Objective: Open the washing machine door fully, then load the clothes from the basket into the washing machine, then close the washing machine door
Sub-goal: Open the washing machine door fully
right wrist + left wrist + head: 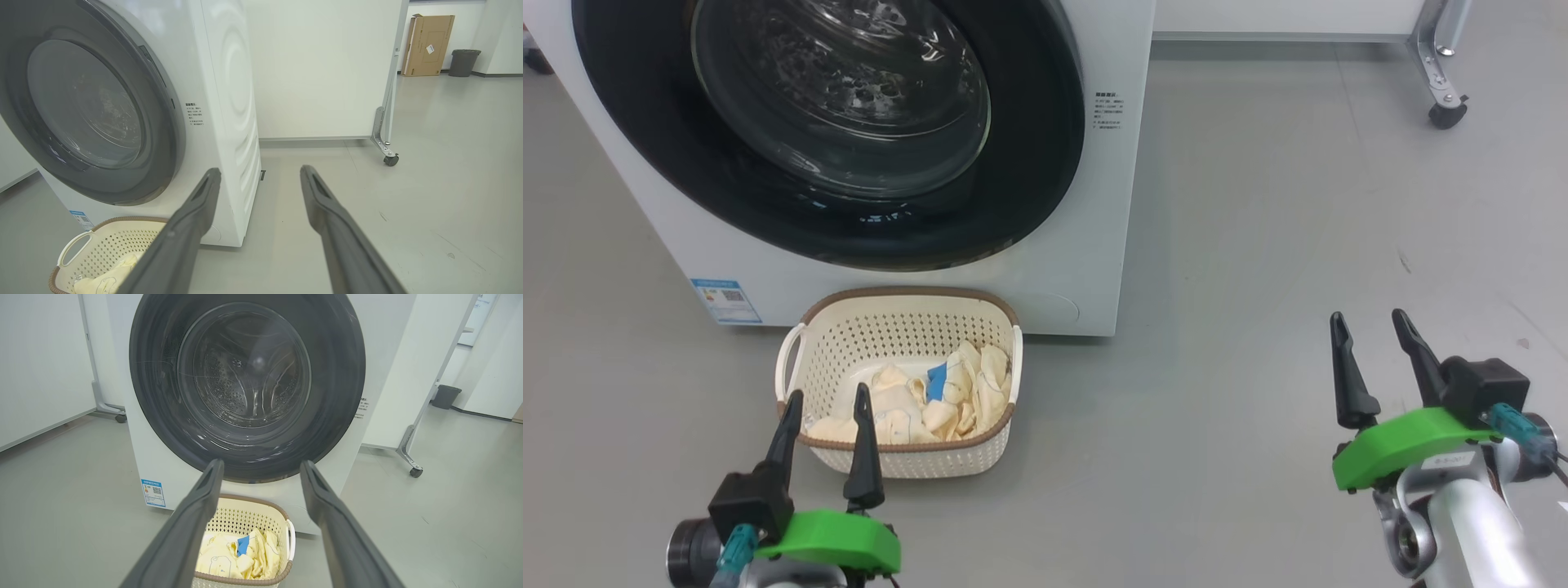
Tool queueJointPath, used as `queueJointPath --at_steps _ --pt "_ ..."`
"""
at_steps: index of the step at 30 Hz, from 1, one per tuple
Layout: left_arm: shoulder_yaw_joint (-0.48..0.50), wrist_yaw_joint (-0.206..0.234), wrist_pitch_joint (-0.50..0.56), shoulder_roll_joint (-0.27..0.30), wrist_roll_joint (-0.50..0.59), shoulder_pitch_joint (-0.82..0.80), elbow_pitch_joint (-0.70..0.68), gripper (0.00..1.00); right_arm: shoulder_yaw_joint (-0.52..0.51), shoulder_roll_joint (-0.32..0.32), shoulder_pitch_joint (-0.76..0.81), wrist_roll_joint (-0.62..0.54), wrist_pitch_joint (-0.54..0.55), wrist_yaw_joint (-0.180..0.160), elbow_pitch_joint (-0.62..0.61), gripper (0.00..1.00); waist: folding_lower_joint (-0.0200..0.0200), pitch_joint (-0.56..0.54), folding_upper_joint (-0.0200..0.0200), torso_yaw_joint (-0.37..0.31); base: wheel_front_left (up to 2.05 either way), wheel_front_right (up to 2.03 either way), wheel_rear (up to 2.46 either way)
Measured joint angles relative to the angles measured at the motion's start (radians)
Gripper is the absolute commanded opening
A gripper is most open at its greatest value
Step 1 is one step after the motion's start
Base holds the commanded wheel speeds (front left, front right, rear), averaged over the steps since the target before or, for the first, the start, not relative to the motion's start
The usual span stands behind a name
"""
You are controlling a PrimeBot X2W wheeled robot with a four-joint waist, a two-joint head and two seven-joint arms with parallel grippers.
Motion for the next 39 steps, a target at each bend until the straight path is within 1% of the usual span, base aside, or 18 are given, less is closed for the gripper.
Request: queueJointPath --at_steps 13,14,15,16,17,20,23,28,31,33,34,39 --pt "0.002 0.0 0.0 0.0 0.0 0.0 0.006 1.0 0.0 0.0 0.0 0.0 0.0 0.0 0.0 1.0 0.0 0.004 0.0 -0.001 0.0 0.0 0.0" --pt "0.002 0.0 0.0 0.0 0.0 0.0 0.006 1.0 0.001 0.0 0.0 0.001 0.0 0.0 0.0 0.94 0.0 0.004 0.0 -0.001 0.0 0.0 0.0" --pt "0.002 0.0 0.0 0.0 0.0 0.0 0.006 1.0 0.003 0.0 0.0 0.002 0.0 0.0 0.0 0.46 0.0 0.004 0.0 -0.001 0.0 0.0 0.0" --pt "0.002 0.0 0.0 0.0 0.0 0.0 0.007 1.0 0.007 0.0 0.0 0.004 0.0 0.0 0.0 0.09 0.0 0.005 0.0 -0.002 0.0 0.0 0.0" --pt "0.002 0.0 0.0 0.0 0.0 0.0 0.007 1.0 0.01 0.0 0.0 0.009 0.0 0.0 0.0 0.0 0.0 0.005 0.0 -0.002 0.0 0.0 0.0" --pt "0.003 0.0 0.0 0.0 0.0 0.0 0.007 1.0 0.014 0.0 0.0 0.012 0.0 0.0 -0.002 0.0 0.0 0.007 0.0 -0.001 0.0 0.0 0.0" --pt "0.003 0.0 0.0 0.0 0.0 0.0 0.007 1.0 0.021 0.0 0.0 0.04 0.0 0.0 -0.008 0.0 0.0 0.011 0.0 0.0 0.0 0.0 0.0" --pt "0.003 0.0 0.0 0.0 0.0 -0.001 0.007 1.0 0.032 0.0 -0.003 0.181 0.0 0.0 -0.011 0.0 0.0 0.022 0.0 0.004 0.0 0.0 0.0" --pt "0.002 0.0 0.0 0.0 0.0 -0.004 0.006 1.0 0.037 0.0 -0.015 0.296 0.004 0.0 -0.011 0.0 0.0 0.033 0.0 0.009 0.0 0.0 0.0" --pt "-0.001 0.0 0.0 0.0 0.0 -0.009 0.005 1.0 0.045 0.0 -0.03 0.466 0.017 0.0 -0.02 0.0 0.0 0.042 0.0 0.014 0.0 0.0 0.0" --pt "-0.001 0.0 0.0 0.0 0.0 -0.014 0.005 1.0 0.046 0.0 -0.038 0.531 0.024 0.0 -0.027 0.0 0.0 0.046 0.0 0.016 0.0 0.0 0.0" --pt "-0.008 0.001 0.0 0.0 0.0 -0.031 -0.002 1.0 0.024 0.0 -0.073 0.724 0.061 0.0 -0.055 0.0 0.0 0.072 0.0 0.03 0.0 0.0 0.0"
